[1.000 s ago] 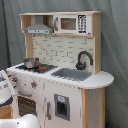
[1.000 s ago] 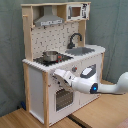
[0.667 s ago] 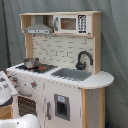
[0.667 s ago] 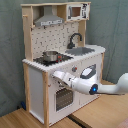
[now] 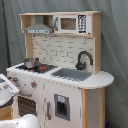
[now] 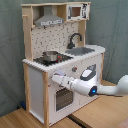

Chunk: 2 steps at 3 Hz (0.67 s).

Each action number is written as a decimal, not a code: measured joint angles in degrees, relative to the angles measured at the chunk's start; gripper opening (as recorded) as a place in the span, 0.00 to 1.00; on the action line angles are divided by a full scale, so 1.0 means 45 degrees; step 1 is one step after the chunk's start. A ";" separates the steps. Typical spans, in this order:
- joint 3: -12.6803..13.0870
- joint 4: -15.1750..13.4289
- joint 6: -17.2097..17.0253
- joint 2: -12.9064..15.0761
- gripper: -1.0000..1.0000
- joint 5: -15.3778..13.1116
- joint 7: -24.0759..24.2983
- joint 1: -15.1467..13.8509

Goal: Play with the kitchen

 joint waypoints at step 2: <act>-0.0150 0.0001 -0.0181 -0.0611 1.00 -0.0003 -0.2695 0.0035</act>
